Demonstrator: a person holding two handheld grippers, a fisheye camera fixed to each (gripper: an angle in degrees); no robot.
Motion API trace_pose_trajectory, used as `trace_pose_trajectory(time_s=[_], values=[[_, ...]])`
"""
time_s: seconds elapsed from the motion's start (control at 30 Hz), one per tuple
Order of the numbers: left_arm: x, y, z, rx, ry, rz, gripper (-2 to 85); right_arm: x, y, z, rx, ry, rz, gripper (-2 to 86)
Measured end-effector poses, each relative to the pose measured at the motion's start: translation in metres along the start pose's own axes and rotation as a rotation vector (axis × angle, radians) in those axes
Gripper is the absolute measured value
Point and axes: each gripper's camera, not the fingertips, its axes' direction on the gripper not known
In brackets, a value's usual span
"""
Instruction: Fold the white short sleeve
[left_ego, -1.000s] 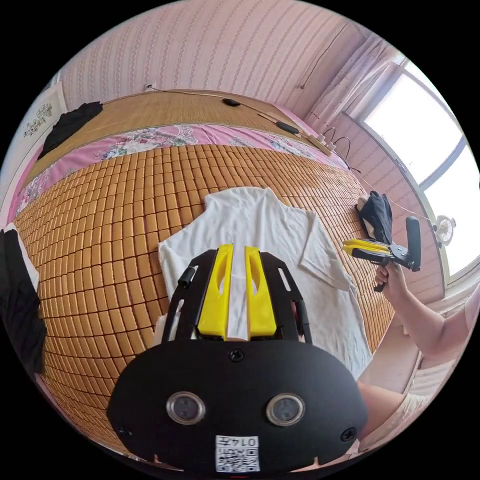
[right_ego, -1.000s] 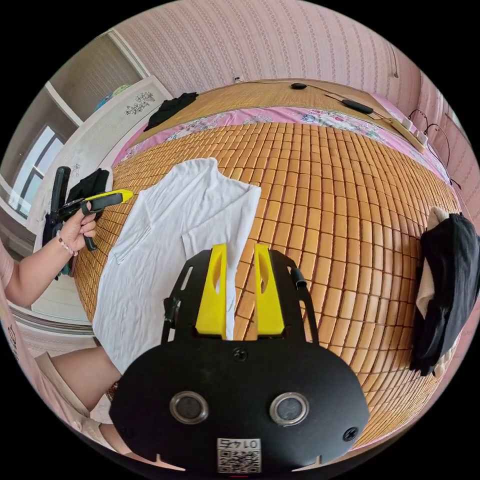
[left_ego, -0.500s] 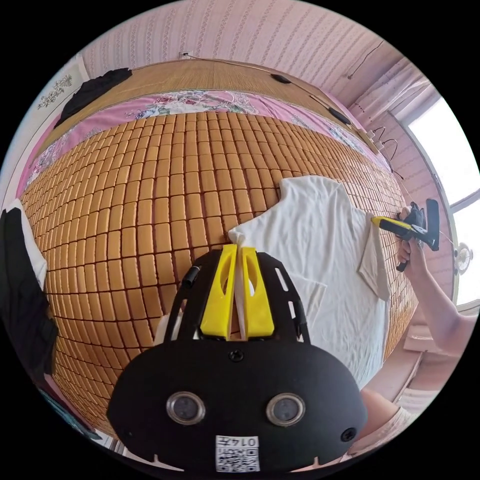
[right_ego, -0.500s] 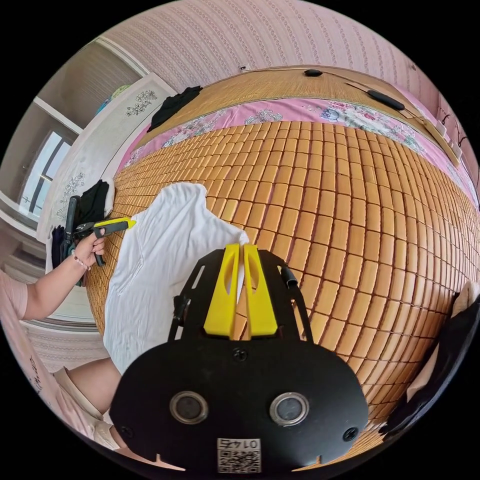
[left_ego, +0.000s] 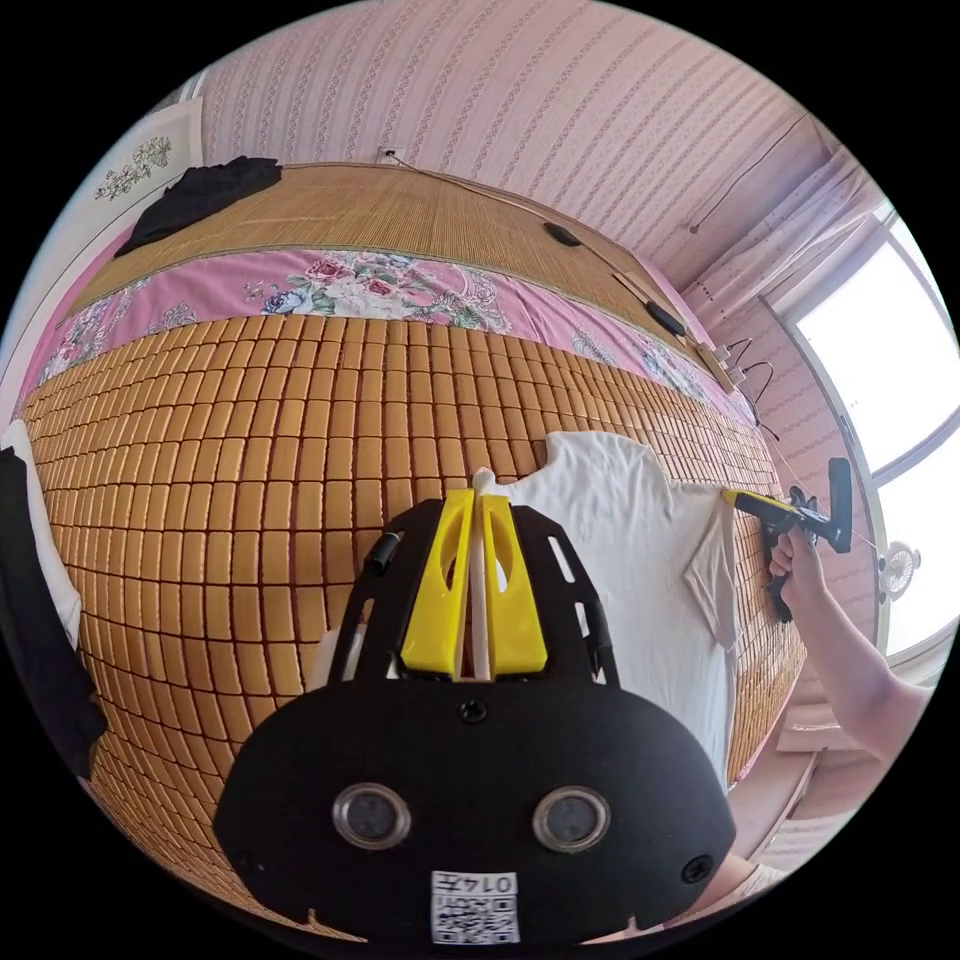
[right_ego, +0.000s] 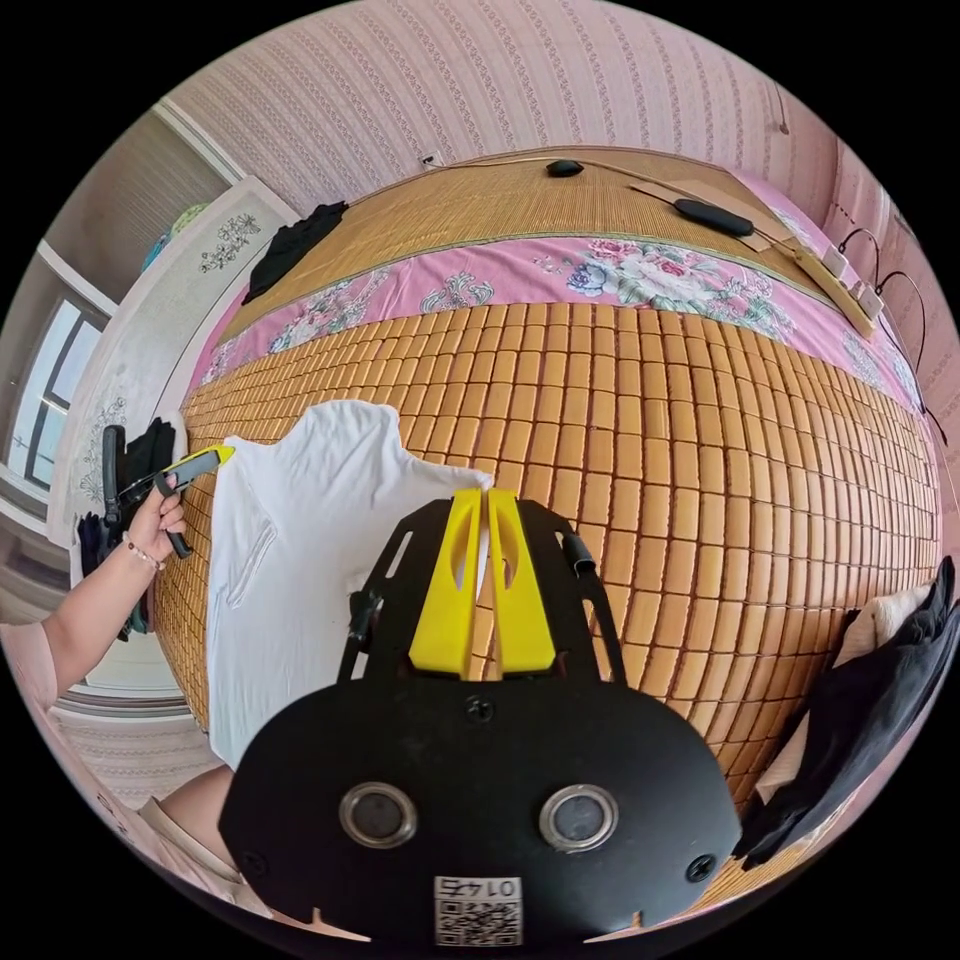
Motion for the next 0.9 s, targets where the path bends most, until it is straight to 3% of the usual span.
trace_pose_trajectory(time_s=[0.4,0.67,0.9], values=[[-0.018,0.038,-0.035,0.084,0.014,-0.026,-1.0,-0.012,0.026,-0.022,0.041,0.005,-0.04,0.4],[-0.015,0.132,-0.114,0.08,0.128,0.163,-0.9,-0.04,0.137,-0.092,0.138,-0.109,-0.171,0.5],[-0.025,0.234,-0.179,0.076,0.232,0.169,-0.8,-0.048,0.251,-0.149,0.179,-0.193,-0.159,0.5]])
